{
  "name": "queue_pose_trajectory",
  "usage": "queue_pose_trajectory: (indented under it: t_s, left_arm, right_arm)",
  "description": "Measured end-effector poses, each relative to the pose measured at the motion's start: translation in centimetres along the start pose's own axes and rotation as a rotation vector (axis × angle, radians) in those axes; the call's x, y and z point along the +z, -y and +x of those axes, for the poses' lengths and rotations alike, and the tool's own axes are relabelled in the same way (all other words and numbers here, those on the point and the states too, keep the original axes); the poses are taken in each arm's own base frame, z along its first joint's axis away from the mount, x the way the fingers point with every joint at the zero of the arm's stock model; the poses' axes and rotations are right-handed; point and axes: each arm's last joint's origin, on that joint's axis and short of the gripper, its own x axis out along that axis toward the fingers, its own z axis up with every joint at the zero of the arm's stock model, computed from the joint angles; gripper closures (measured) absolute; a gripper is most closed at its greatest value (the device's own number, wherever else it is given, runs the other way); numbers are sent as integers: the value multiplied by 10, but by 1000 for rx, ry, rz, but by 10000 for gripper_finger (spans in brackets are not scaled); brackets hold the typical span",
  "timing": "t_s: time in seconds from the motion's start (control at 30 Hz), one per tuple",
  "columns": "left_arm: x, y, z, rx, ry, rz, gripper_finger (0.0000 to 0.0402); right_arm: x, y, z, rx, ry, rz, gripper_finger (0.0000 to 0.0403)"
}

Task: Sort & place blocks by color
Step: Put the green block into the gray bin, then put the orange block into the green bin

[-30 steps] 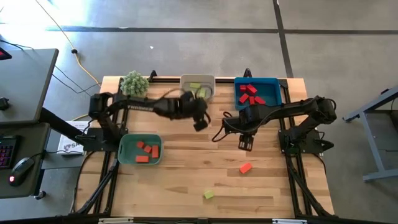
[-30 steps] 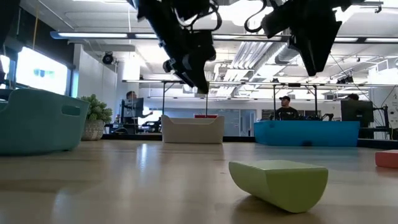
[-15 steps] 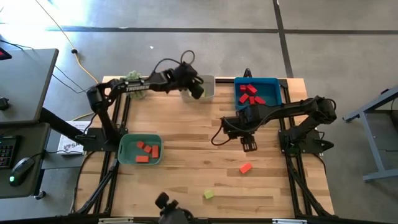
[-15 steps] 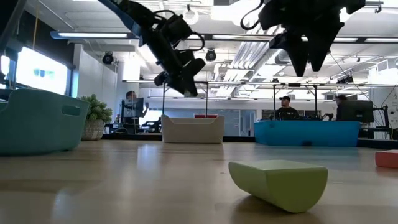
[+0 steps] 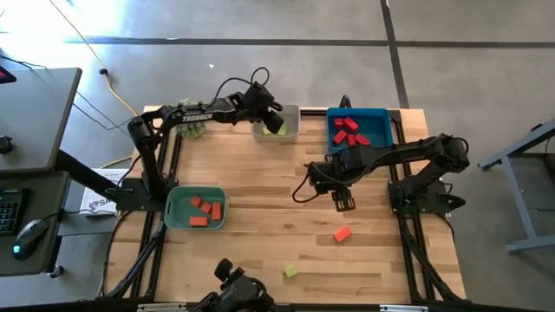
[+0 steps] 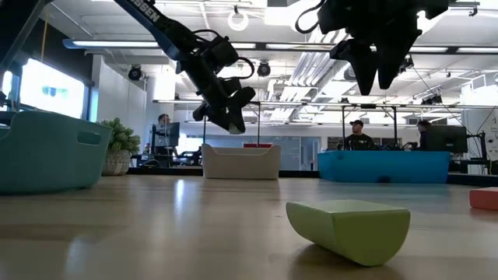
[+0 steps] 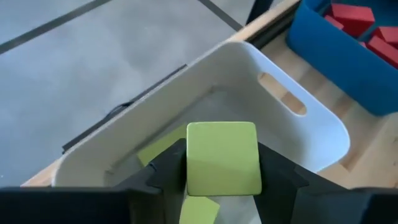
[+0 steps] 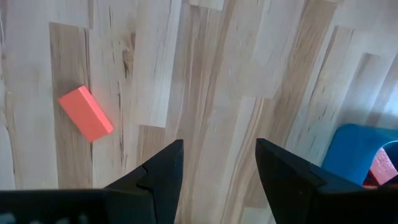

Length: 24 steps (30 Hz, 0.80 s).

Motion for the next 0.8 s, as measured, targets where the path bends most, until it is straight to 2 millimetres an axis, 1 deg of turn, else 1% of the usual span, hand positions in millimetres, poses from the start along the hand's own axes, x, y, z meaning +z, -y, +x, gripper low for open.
queue_pose_trajectory:
  t_s: [0.33, 0.5, 0.7, 0.8]
  left_arm:
    - [-2, 0, 1, -25, -24, -10, 202]
    - [-1, 2, -2, -97, -36, -53, 191]
    - [1, 9, -21, -154, -57, -43, 194]
    - [1, 17, -36, -176, -68, -25, 193]
  right_arm:
    - [0, -7, 0, 1, -2, 15, 215]
    - [-2, -15, -1, 35, -25, 1, 215]
    - [-2, -26, -1, 122, -24, -31, 215]
    - [-2, -33, -2, 142, -22, -77, 213]
